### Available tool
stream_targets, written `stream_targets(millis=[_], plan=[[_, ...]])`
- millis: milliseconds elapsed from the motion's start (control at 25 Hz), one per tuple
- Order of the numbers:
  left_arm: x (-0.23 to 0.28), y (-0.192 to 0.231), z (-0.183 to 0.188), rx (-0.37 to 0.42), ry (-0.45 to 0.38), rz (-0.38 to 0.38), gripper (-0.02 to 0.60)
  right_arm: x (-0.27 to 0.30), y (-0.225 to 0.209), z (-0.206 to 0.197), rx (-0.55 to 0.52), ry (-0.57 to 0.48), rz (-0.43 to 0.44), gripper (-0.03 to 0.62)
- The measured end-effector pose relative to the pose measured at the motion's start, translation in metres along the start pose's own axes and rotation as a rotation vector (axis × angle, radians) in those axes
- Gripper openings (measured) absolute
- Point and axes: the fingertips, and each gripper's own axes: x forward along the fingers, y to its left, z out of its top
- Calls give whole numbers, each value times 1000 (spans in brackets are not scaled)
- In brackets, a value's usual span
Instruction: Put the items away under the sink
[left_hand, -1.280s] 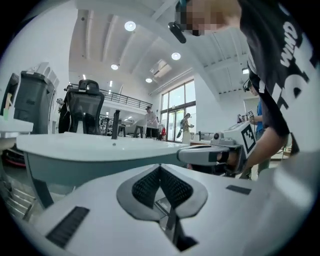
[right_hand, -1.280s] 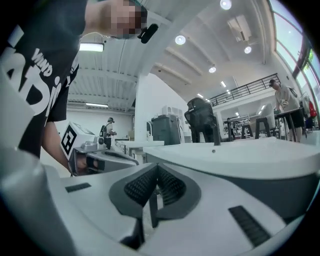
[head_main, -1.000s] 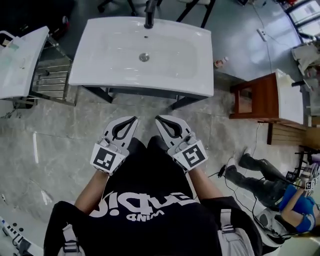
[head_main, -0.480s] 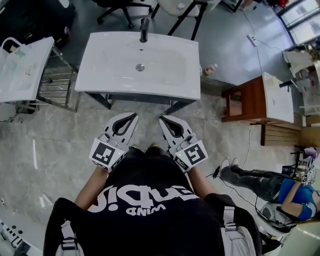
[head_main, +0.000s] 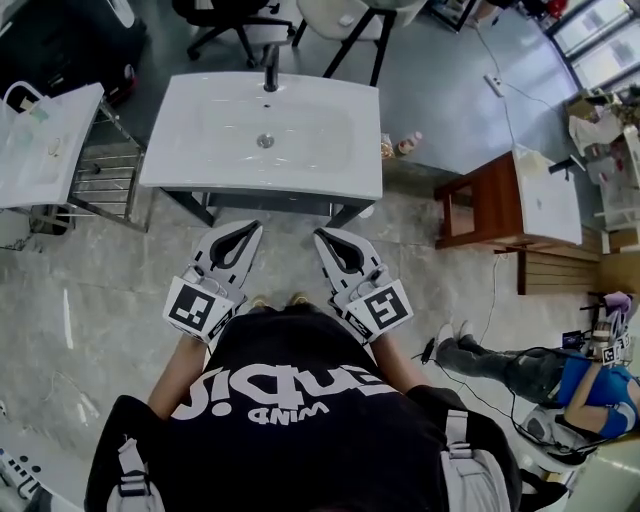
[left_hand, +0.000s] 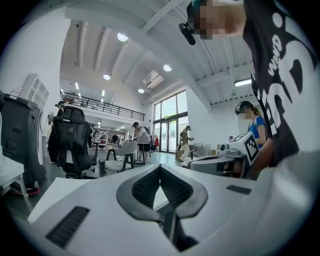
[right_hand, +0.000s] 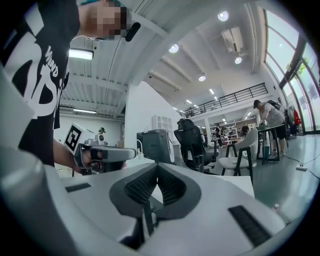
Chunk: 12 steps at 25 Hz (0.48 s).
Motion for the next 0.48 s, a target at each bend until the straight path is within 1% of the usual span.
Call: stream_targets(millis=[80,240,480], plan=[[-1,-6,-1,12,3,-3,18,-6,-2,2,7,-14,-8,20],[1,-13,-3,-5,8,-4,18,-13,-7,0,2,-13,-19,20],[7,-20,-2,-3,0,-11,18,-16,-8,4,-7,-26,-17,18]])
